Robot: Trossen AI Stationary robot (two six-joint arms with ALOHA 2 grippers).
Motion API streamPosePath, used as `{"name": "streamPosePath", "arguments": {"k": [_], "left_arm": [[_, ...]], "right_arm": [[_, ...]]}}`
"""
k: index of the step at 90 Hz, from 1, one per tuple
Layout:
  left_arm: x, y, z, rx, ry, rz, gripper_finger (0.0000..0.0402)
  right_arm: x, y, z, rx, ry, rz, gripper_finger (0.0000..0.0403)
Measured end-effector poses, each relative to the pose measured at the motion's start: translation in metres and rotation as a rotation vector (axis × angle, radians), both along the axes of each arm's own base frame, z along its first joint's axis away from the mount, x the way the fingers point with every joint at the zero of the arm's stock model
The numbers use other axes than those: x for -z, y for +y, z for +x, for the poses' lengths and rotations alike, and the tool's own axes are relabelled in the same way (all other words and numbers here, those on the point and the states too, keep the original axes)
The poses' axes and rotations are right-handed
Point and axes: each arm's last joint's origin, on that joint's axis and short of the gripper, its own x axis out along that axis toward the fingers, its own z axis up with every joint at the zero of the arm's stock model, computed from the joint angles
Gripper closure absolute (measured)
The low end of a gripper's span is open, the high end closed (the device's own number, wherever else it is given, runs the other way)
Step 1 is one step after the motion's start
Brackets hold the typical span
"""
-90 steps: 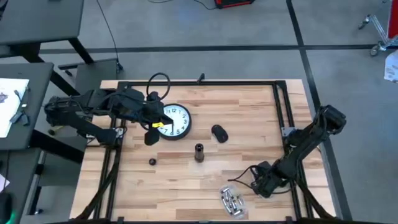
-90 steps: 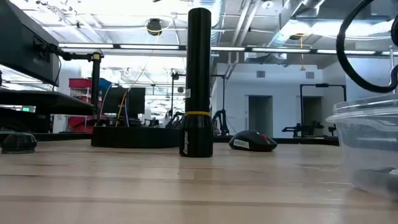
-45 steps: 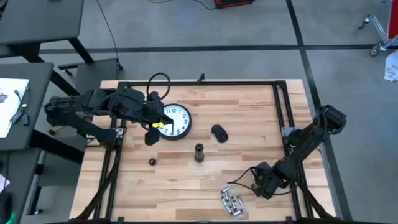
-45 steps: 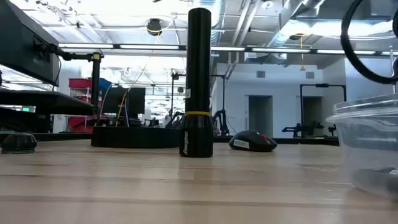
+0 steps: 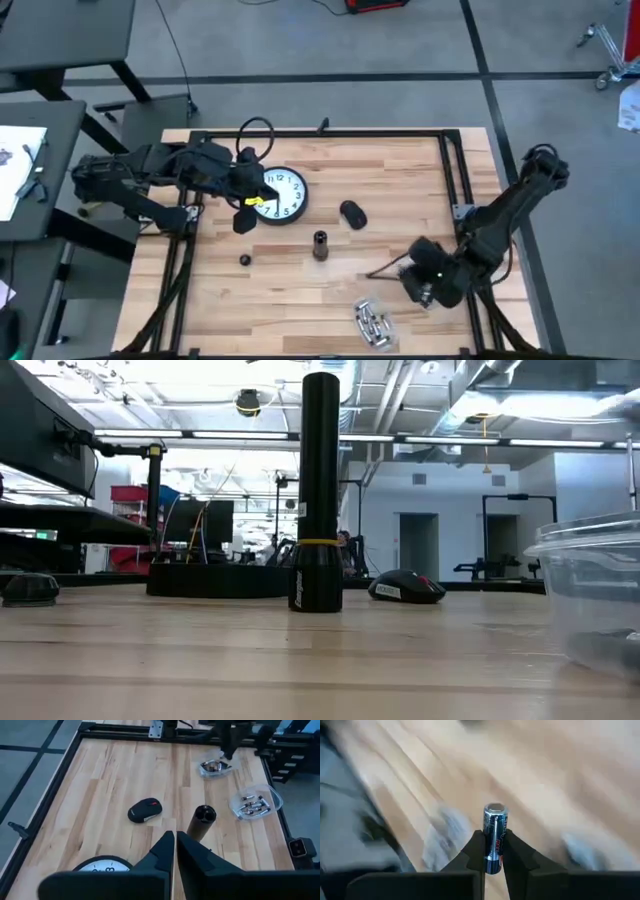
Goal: Insert battery
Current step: Insert the silver battery into the black flashlight battery compartment
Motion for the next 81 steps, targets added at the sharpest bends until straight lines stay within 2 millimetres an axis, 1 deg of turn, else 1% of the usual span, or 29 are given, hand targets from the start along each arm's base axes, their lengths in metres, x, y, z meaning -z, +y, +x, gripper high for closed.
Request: {"name": "streamPosePath", "arguments": {"k": [6,14,21,28,35,46,59,69,81], "left_arm": [[0.000,0.000,0.000,0.001,-0.002,-0.001,0.0402],[0.000,0.000,0.000,0.001,-0.002,-0.005,0.0402],[0.000,0.000,-0.001,0.004,0.001,-0.004,0.0402],[0.000,0.000,-0.001,0.009,0.001,-0.005,0.0402],[0.000,0.000,-0.001,0.013,0.003,-0.006,0.0402],[0.000,0.000,-0.001,0.015,0.003,-0.004,0.0402],[0.000,0.000,-0.001,0.019,0.006,0.000,0.0402],[0.001,0.000,-0.001,0.022,0.012,0.005,0.0402],[0.001,0.000,-0.001,0.022,0.012,0.005,0.0402]], "right_arm": [[-0.012,-0.005,0.019,-0.014,-0.157,-0.114,0.0378],[-0.024,-0.016,0.049,-0.054,-0.295,-0.257,0.0378],[-0.033,-0.027,0.075,-0.069,-0.417,-0.340,0.0378],[-0.038,-0.041,0.097,-0.086,-0.522,-0.407,0.0378],[-0.035,-0.052,0.115,-0.090,-0.588,-0.448,0.0379],[-0.021,-0.059,0.130,-0.132,-0.574,-0.450,0.0379],[-0.014,-0.055,0.142,-0.170,-0.549,-0.450,0.0379],[-0.010,-0.053,0.147,-0.196,-0.511,-0.473,0.0379],[-0.006,-0.053,0.147,-0.210,-0.458,-0.482,0.0379]]}}
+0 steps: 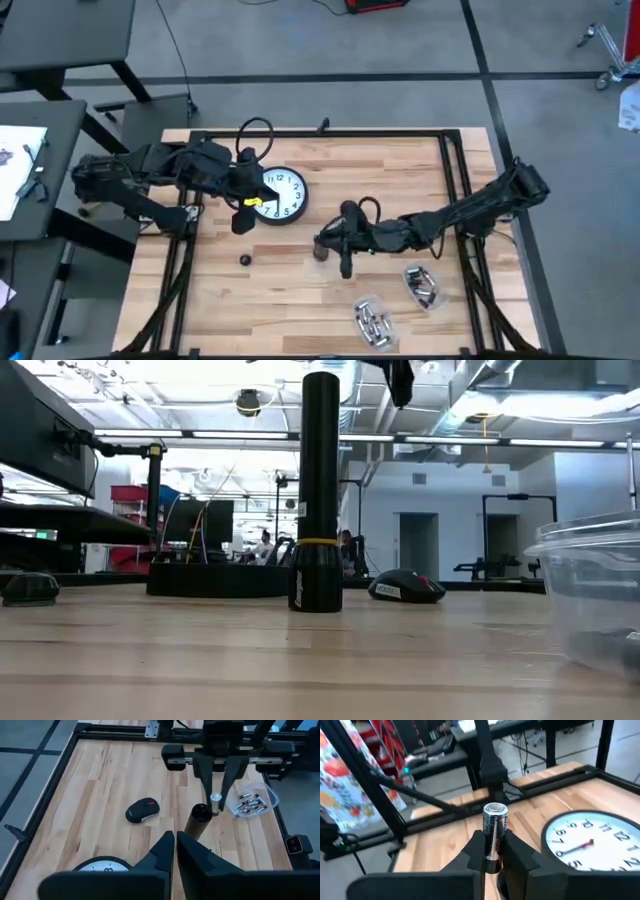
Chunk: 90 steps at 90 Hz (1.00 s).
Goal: Insert battery
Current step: Insert the silver battery into the black flashlight battery compartment
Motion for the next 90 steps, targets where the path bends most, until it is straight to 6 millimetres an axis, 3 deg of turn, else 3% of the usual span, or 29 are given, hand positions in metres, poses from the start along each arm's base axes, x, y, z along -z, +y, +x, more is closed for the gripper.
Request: {"name": "streamPosePath", "arguments": {"k": [90], "left_arm": [[-0.0001,-0.0001,0.0001,0.002,-0.002,0.001,0.0402]], "right_arm": [[0.0075,-0.0038,-0.0011,0.019,0.076,0.014,0.0379]]}}
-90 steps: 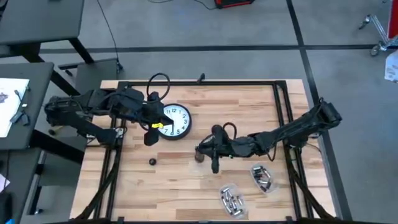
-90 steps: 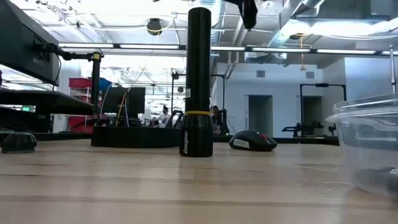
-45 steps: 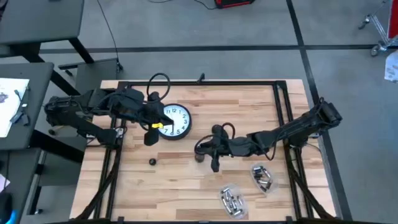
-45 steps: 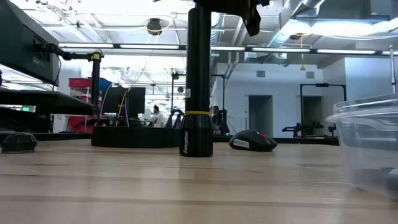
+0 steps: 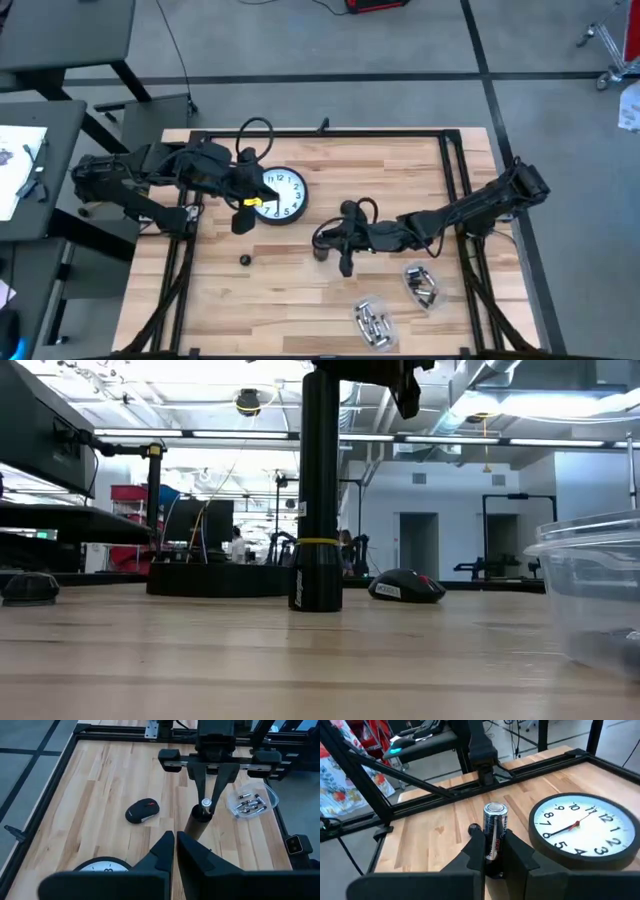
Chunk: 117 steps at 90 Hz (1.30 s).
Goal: Insert battery
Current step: Insert the silver battery into the black flashlight battery compartment
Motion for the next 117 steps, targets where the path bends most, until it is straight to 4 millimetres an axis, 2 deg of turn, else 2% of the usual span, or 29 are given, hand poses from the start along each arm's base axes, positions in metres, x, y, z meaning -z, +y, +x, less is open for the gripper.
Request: {"name": "streamPosePath", "arguments": {"k": [55,66,117], "left_arm": [[0.0000,0.0001,0.0000,0.001,0.001,0.004,0.0402],[-0.0001,0.0001,0.0000,0.001,0.000,0.004,0.0402],[0.0000,0.0001,0.0000,0.004,0.001,0.008,0.0402]], "right_arm": [[0.0003,0.0004,-0.0006,0.017,0.000,0.049,0.0379],[-0.0005,0.0007,-0.0002,-0.003,0.000,-0.019,0.0379],[0.0043,0.0029,0.0020,-0.035,0.018,-0.039,0.0379]]}}
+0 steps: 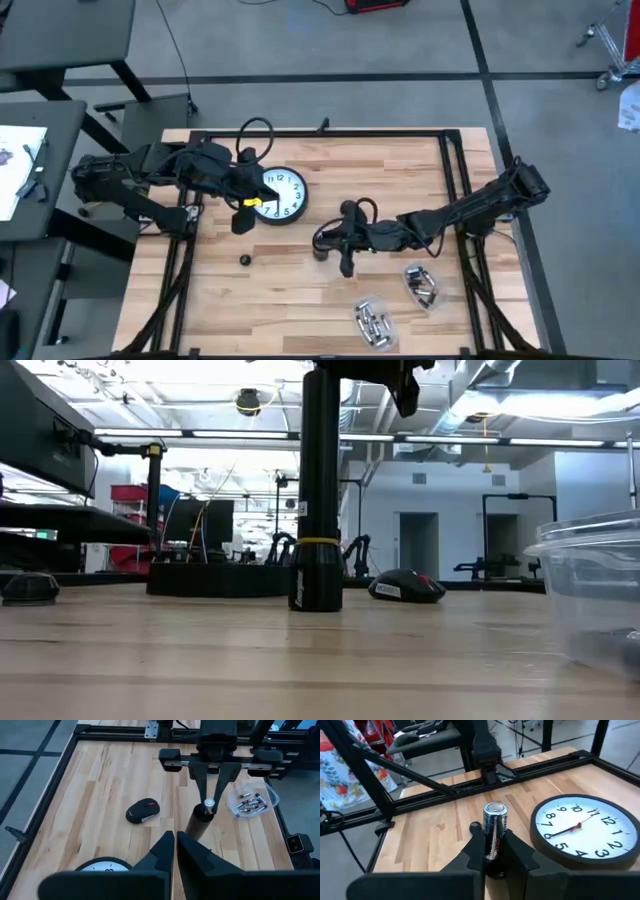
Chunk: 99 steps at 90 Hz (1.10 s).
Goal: Insert battery
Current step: Insert the silver battery into the black flashlight battery compartment
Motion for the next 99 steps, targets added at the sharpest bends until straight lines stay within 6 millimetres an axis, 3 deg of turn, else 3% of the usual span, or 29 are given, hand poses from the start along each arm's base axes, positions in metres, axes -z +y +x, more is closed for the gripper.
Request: {"name": "streamPosePath", "arguments": {"k": [22,99], "left_arm": [[0.000,0.000,0.000,0.000,0.000,0.000,0.0402],[0.000,0.000,0.000,0.006,0.002,0.012,0.0402]], "right_arm": [[0.011,0.004,0.012,-0.025,-0.038,0.017,0.0374],[0.010,0.005,0.009,-0.046,-0.021,-0.137,0.0376]]}}
